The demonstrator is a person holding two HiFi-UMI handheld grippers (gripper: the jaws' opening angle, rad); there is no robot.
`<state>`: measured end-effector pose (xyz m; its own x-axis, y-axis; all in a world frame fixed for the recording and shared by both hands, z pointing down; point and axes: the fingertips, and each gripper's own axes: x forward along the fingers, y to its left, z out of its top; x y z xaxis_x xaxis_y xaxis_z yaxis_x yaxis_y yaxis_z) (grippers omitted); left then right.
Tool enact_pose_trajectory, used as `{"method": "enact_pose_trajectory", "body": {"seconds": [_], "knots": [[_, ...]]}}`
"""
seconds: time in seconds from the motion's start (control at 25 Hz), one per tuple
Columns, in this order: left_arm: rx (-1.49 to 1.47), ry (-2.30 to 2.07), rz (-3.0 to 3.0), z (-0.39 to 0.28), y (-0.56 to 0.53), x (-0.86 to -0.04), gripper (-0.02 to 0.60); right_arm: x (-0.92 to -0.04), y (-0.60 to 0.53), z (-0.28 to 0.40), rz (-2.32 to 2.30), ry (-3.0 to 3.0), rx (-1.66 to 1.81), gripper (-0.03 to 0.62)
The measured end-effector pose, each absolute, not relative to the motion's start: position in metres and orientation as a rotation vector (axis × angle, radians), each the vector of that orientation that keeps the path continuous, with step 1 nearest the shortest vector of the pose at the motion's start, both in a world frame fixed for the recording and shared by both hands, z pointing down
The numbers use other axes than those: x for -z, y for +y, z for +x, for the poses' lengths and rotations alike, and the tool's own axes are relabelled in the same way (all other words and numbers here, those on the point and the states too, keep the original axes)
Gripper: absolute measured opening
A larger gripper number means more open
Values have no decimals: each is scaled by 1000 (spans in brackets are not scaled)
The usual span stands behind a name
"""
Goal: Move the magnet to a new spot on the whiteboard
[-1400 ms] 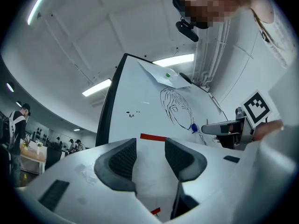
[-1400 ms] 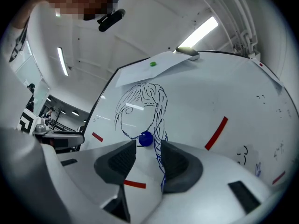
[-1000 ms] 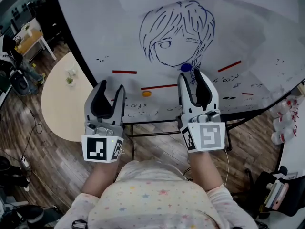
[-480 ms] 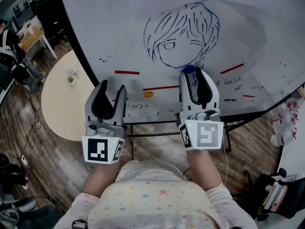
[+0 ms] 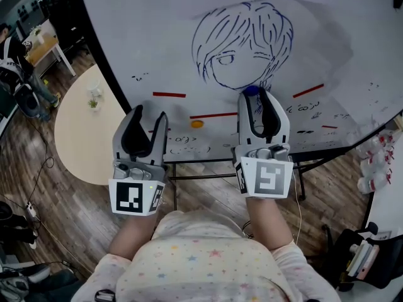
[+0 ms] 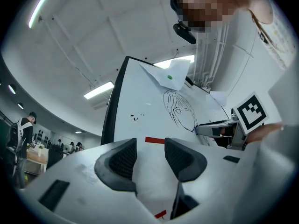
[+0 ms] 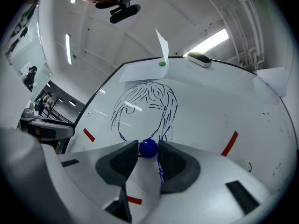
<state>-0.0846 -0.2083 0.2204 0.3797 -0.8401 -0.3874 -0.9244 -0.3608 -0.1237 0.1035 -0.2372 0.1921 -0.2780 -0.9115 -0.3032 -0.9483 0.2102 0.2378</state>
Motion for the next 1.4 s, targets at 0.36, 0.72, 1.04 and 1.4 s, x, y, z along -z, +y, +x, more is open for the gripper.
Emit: {"method": "enact_pose_trajectory", "body": {"seconds": [0.36,0.72,1.04,1.4], "knots": [[-377,1546,-2339,-85,-209,-224,162,-193,-239,103,-1881,2342,-637,124],[-376,1546,-2348,-86,-209,-226,160,-192,-238,103,-1869,2350,-604,123],[-378,1549,-2358,-87,-207,-229,158,-176,-226,101,-1837,2313,-644,123],[-378,1550,-2372,-86,-202,-233,156,-180,-221,106,-1838,2312,-599,123]]}}
